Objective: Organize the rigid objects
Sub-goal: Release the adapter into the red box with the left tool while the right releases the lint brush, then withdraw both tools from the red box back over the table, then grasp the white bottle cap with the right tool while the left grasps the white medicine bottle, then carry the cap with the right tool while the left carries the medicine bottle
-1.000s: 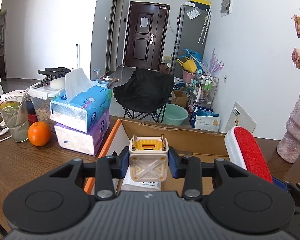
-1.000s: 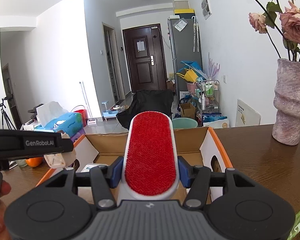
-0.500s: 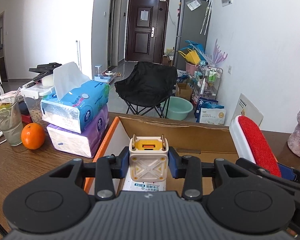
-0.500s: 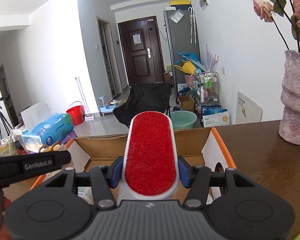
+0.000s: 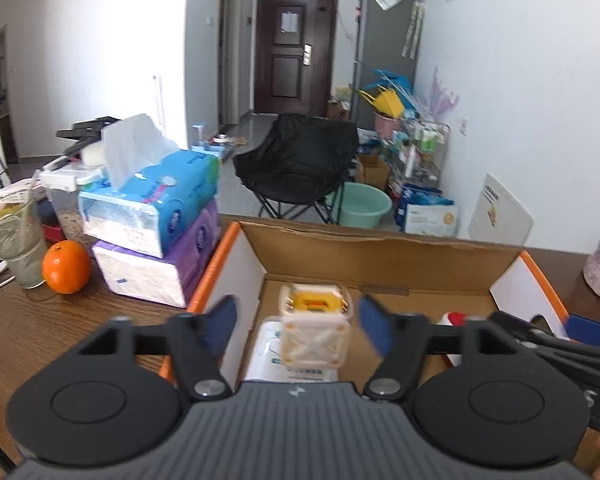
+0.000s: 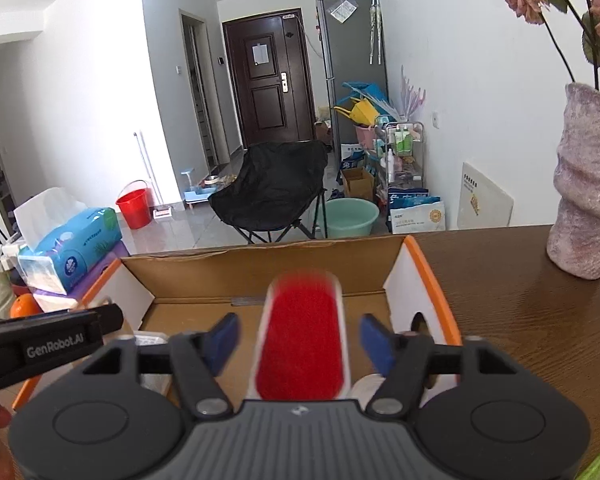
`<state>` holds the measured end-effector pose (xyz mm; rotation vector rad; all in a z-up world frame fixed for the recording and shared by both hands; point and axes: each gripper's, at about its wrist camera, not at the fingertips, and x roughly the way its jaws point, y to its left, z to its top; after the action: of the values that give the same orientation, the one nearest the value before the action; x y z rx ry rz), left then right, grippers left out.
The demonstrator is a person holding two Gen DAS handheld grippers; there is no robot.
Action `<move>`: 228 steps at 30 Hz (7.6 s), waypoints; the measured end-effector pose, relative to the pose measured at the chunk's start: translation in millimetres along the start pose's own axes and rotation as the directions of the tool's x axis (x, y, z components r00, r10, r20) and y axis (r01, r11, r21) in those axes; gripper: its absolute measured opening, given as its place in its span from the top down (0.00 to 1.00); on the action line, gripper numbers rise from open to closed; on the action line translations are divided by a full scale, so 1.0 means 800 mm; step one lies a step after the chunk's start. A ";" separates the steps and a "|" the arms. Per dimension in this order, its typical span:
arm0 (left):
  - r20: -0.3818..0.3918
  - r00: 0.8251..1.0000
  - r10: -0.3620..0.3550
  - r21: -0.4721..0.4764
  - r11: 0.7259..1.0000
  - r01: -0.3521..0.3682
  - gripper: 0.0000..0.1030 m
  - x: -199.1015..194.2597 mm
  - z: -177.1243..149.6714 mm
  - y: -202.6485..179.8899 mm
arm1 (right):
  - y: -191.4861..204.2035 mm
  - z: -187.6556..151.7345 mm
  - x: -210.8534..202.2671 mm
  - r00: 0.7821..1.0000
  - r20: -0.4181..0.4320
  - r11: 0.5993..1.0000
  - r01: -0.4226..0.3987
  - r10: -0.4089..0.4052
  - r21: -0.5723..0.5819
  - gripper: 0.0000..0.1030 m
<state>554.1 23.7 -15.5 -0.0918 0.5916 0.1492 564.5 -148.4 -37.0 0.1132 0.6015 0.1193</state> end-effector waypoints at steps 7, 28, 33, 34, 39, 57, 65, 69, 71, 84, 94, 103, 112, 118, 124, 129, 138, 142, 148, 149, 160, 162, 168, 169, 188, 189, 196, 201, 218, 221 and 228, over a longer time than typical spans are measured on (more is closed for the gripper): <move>0.029 0.999 0.040 0.003 0.999 -0.040 0.00 -0.008 0.002 0.004 | -0.010 0.002 -0.020 0.998 0.042 0.999 0.039 -0.039 -0.006 0.00; 0.052 0.997 0.064 0.001 0.998 -0.064 0.00 -0.042 -0.005 0.021 | -0.010 -0.014 -0.057 0.996 0.075 0.997 0.047 -0.043 -0.054 0.00; 0.064 0.996 0.058 -0.001 0.998 -0.058 0.00 -0.062 -0.010 0.026 | -0.013 -0.020 -0.079 0.994 0.099 0.997 0.053 -0.047 -0.056 0.00; 0.065 0.996 0.056 -0.001 0.998 -0.056 0.00 -0.066 -0.012 0.027 | -0.014 -0.022 -0.084 0.994 0.103 0.997 0.054 -0.048 -0.055 0.00; 0.070 0.996 0.048 0.005 0.999 -0.048 0.00 -0.087 -0.022 0.030 | -0.017 -0.032 -0.108 0.991 0.123 0.997 0.061 -0.055 -0.051 0.00; 0.078 0.997 0.028 0.019 0.999 -0.030 0.00 -0.159 -0.065 0.045 | -0.027 -0.076 -0.182 0.987 0.129 0.994 0.100 -0.093 -0.046 0.00; 0.058 0.998 0.021 0.022 1.000 -0.023 0.00 -0.184 -0.087 0.048 | -0.031 -0.098 -0.216 0.985 0.138 0.993 0.108 -0.100 -0.051 0.00; 0.045 0.999 0.020 0.013 1.000 -0.020 0.00 -0.193 -0.101 0.051 | -0.038 -0.111 -0.228 0.986 0.126 0.992 0.119 -0.112 -0.050 0.00; 0.032 0.999 0.018 0.008 1.000 -0.019 0.00 -0.195 -0.108 0.052 | -0.042 -0.119 -0.234 0.985 0.121 0.991 0.126 -0.119 -0.051 0.00; -0.026 1.000 0.007 0.020 1.000 -0.006 0.00 -0.208 -0.164 0.049 | -0.079 -0.174 -0.266 0.981 0.078 0.982 0.181 -0.176 -0.059 0.00; -0.062 0.998 0.004 0.037 0.999 -0.002 0.00 -0.204 -0.196 0.043 | -0.115 -0.205 -0.276 0.977 0.060 0.977 0.208 -0.206 -0.038 0.00; -0.094 0.995 0.022 0.050 0.999 -0.017 0.00 -0.193 -0.207 0.042 | -0.161 -0.215 -0.271 0.968 0.034 0.968 0.249 -0.249 -0.004 0.00; -0.137 0.990 0.016 0.048 0.999 -0.010 0.00 -0.174 -0.213 0.043 | -0.202 -0.220 -0.258 0.957 0.023 0.956 0.288 -0.289 0.048 0.00; -0.171 0.984 0.048 0.055 0.998 -0.040 0.15 -0.169 -0.218 0.043 | -0.214 -0.221 -0.247 0.956 0.012 0.956 0.292 -0.293 0.036 0.00; -0.191 0.981 0.024 0.055 0.998 -0.014 0.63 -0.167 -0.219 0.045 | -0.234 -0.214 -0.232 0.953 0.004 0.952 0.304 -0.304 0.033 0.00; -0.186 0.983 0.006 0.056 0.998 0.004 0.72 -0.169 -0.219 0.043 | -0.244 -0.203 -0.210 0.957 0.006 0.957 0.291 -0.291 0.009 0.01; -0.178 0.984 -0.006 0.044 0.999 0.015 0.72 -0.171 -0.217 0.046 | -0.256 -0.185 -0.161 0.964 -0.035 0.964 0.264 -0.265 -0.025 0.09; -0.179 0.984 -0.007 0.040 0.999 0.014 0.72 -0.170 -0.217 0.048 | -0.266 -0.176 -0.146 0.967 -0.053 0.969 0.247 -0.247 -0.011 0.23; -0.186 0.983 -0.002 0.035 0.999 0.009 0.72 -0.166 -0.217 0.050 | -0.272 -0.171 -0.138 0.974 -0.059 0.976 0.219 -0.219 -0.004 0.63; -0.186 0.983 -0.002 0.035 0.999 0.009 0.72 -0.166 -0.217 0.049 | -0.271 -0.171 -0.138 0.974 -0.058 0.976 0.217 -0.217 -0.005 0.63; -0.184 0.983 -0.003 0.035 0.999 0.009 0.72 -0.165 -0.217 0.050 | -0.254 -0.181 -0.163 0.966 0.017 0.966 0.257 -0.257 -0.031 0.63; -0.181 0.983 -0.005 0.033 0.999 0.011 0.72 -0.164 -0.217 0.051 | -0.249 -0.184 -0.168 0.967 0.026 0.966 0.255 -0.255 -0.034 0.63; -0.167 0.986 -0.016 0.031 0.999 0.021 0.72 -0.167 -0.216 0.052 | -0.226 -0.192 -0.185 0.970 0.058 0.970 0.240 -0.238 -0.046 0.63; -0.161 0.987 -0.018 0.031 0.999 0.023 0.73 -0.169 -0.216 0.052 | -0.221 -0.194 -0.189 0.971 0.065 0.971 0.235 -0.232 -0.049 0.63; -0.073 0.996 -0.059 0.012 0.998 0.060 0.73 -0.199 -0.207 0.054 | -0.117 -0.220 -0.230 0.985 0.124 0.988 0.129 -0.118 -0.090 0.63; -0.072 0.996 -0.060 0.011 0.998 0.061 0.73 -0.200 -0.207 0.054 | -0.112 -0.221 -0.232 0.985 0.128 0.988 0.124 -0.112 -0.090 0.63; -0.043 0.995 -0.087 0.007 0.996 0.087 0.73 -0.214 -0.200 0.053 | -0.076 -0.222 -0.239 0.987 0.143 0.992 0.083 -0.069 -0.099 0.63; -0.029 0.994 -0.107 0.017 0.994 0.107 0.73 -0.221 -0.192 0.051 | -0.050 -0.216 -0.246 0.986 0.163 0.993 0.052 -0.034 -0.104 0.63; 0.036 0.993 -0.116 0.020 0.993 0.115 0.72 -0.230 -0.141 0.048 | 0.004 -0.180 -0.244 0.976 0.216 0.992 0.009 0.019 -0.127 0.63; 0.044 0.992 -0.115 0.018 0.993 0.114 0.73 -0.227 -0.133 0.046 | 0.011 -0.173 -0.242 0.974 0.226 0.992 0.003 0.026 -0.128 0.63; 0.058 0.992 -0.115 -0.005 0.993 0.116 0.72 -0.216 -0.116 0.046 | 0.024 -0.158 -0.230 0.969 0.243 0.992 -0.010 0.041 -0.127 0.63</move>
<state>355.5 28.3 3.6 -0.1289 0.5270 0.0418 340.1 -147.0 -35.5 0.0133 0.3442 0.1655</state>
